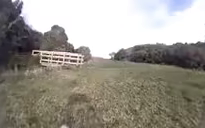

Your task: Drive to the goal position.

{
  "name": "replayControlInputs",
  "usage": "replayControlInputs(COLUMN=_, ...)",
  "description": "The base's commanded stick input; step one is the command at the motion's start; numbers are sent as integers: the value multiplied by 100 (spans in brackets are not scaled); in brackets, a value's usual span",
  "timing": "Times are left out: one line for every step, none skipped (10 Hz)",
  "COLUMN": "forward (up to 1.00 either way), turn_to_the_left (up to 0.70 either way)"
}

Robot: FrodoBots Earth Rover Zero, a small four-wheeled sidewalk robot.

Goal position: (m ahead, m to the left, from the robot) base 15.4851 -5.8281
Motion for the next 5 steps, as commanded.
replayControlInputs(forward=85, turn_to_the_left=-34)
replayControlInputs(forward=85, turn_to_the_left=-34)
replayControlInputs(forward=85, turn_to_the_left=-34)
replayControlInputs(forward=85, turn_to_the_left=-2)
replayControlInputs(forward=85, turn_to_the_left=0)
